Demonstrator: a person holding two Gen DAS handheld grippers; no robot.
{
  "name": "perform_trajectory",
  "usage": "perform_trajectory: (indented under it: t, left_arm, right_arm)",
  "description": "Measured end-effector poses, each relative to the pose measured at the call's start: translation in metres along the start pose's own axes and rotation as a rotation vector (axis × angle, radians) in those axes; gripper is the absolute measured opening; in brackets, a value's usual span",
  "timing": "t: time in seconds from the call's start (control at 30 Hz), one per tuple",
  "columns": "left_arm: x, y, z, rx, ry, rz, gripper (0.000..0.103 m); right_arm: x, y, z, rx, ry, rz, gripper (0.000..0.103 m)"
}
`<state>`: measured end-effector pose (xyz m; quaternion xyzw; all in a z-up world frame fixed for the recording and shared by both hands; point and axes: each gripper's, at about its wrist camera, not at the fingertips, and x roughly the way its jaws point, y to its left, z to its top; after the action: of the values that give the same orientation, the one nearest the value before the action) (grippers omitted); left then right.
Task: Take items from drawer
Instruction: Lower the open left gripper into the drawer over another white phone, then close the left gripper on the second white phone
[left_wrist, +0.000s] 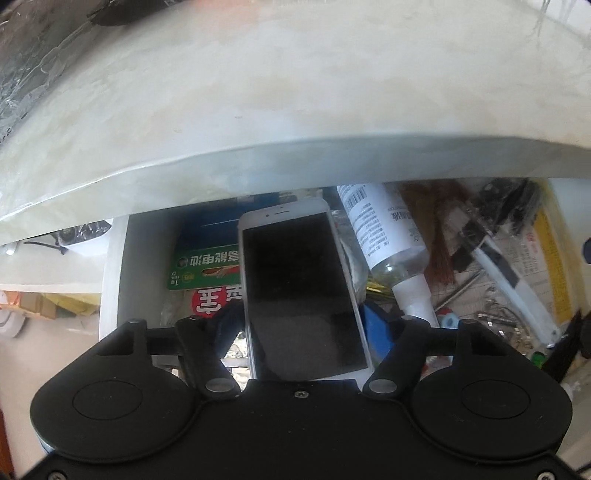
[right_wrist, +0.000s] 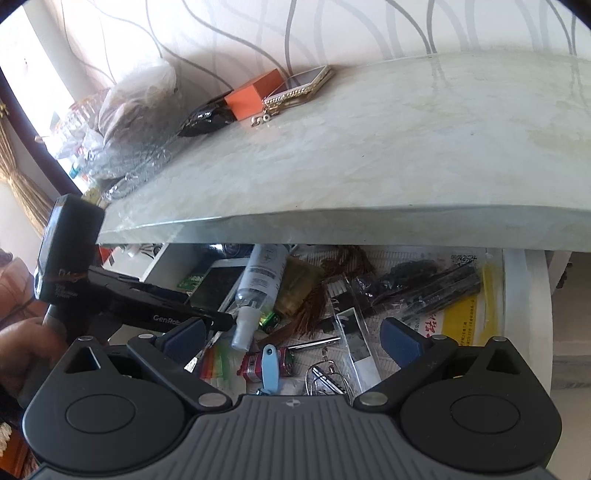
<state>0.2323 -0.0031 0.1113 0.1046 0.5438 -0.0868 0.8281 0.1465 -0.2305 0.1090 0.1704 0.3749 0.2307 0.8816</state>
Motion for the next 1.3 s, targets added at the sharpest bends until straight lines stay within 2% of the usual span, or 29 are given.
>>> perform_trajectory:
  t: [0.13,0.2,0.23,0.27,0.33,0.37,0.4,0.43,0.53,0.6,0.7,0.8,0.87,0.93,0.97,1.03,1.07,1.23,1.3]
  left_arm:
    - [-0.011,0.003,-0.005,0.015,-0.025,-0.020,0.062]
    - [-0.024,0.001,-0.006,0.040,-0.057,-0.036,0.028]
    - [-0.031,0.000,-0.005,0.051,-0.070,-0.033,0.022]
    - [-0.034,0.000,-0.002,0.048,-0.060,-0.043,0.010]
    - [-0.028,0.005,0.001,0.020,-0.001,-0.075,0.016]
    - [-0.024,0.009,0.002,-0.002,0.022,-0.080,0.046]
    - [-0.020,0.016,0.004,-0.036,0.030,-0.080,0.084]
    - [-0.015,0.023,0.005,-0.064,0.027,-0.094,0.091]
    - [-0.013,0.033,0.007,-0.062,-0.023,-0.079,0.092]
    - [-0.010,0.035,0.011,0.005,-0.037,-0.077,0.100]
    - [-0.001,0.035,0.015,0.097,-0.027,-0.063,0.100]
    - [0.010,0.038,0.018,0.121,0.012,-0.107,0.100]
    - [0.016,0.039,0.016,0.128,0.032,-0.126,0.096]
    - [0.017,0.039,0.013,0.153,0.025,-0.127,0.096]
    - [0.016,0.040,0.012,0.162,0.020,-0.131,0.094]
    - [0.011,0.042,0.011,0.194,0.000,-0.139,0.078]
    - [0.008,0.043,0.012,0.209,-0.006,-0.144,0.066]
    - [0.002,0.052,0.013,0.244,0.027,-0.199,0.066]
    - [0.000,0.056,0.013,0.252,0.051,-0.247,0.066]
  right_arm:
    - [-0.002,-0.002,0.000,0.013,-0.012,0.006,0.103]
    - [-0.002,-0.002,0.001,0.015,-0.013,0.005,0.103]
    - [-0.002,-0.002,0.001,0.015,-0.012,0.004,0.103]
    - [-0.001,-0.002,0.001,0.016,-0.010,0.001,0.103]
    - [0.000,0.000,0.001,0.013,-0.005,0.000,0.103]
    - [0.000,0.000,0.001,0.011,-0.007,-0.003,0.103]
    - [0.000,0.001,0.001,0.008,-0.009,-0.005,0.103]
    - [0.000,0.001,0.000,0.006,-0.010,-0.008,0.103]
    - [0.000,0.002,0.000,0.000,-0.012,-0.010,0.103]
    - [0.002,0.003,0.000,-0.009,0.005,-0.003,0.103]
    - [0.009,0.007,0.001,-0.042,0.057,0.014,0.103]
    - [0.017,0.014,0.000,-0.080,0.103,0.008,0.103]
    - [0.017,0.016,0.000,-0.091,0.112,0.004,0.103]
    - [0.018,0.017,-0.001,-0.101,0.121,0.001,0.103]
    - [0.019,0.017,-0.001,-0.101,0.125,0.003,0.103]
    - [0.019,0.017,-0.001,-0.098,0.131,0.012,0.103]
    - [0.019,0.016,-0.001,-0.097,0.134,0.020,0.103]
    - [0.020,0.015,-0.001,-0.087,0.136,0.022,0.103]
    - [0.019,0.015,-0.001,-0.089,0.133,0.022,0.103]
